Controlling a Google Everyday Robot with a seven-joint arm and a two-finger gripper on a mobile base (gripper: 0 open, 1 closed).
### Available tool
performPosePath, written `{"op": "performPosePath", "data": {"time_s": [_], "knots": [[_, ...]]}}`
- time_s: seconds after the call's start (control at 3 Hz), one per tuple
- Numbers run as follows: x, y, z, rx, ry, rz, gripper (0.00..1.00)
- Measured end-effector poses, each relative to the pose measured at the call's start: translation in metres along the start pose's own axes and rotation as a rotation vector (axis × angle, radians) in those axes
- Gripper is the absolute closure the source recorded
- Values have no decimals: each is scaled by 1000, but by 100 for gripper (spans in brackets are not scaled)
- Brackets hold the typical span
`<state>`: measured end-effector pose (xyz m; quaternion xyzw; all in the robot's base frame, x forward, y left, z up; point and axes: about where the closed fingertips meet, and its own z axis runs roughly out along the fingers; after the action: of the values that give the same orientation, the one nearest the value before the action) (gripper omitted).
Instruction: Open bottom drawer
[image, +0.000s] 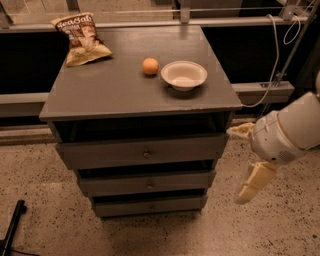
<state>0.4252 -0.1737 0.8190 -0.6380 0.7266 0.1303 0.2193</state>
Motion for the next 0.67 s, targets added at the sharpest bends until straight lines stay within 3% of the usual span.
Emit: {"op": "performPosePath", "data": {"time_s": [0.33, 0.67], "knots": [[3, -3, 8, 46, -103, 3, 0], [-2, 6, 17, 41, -125, -9, 0]]}}
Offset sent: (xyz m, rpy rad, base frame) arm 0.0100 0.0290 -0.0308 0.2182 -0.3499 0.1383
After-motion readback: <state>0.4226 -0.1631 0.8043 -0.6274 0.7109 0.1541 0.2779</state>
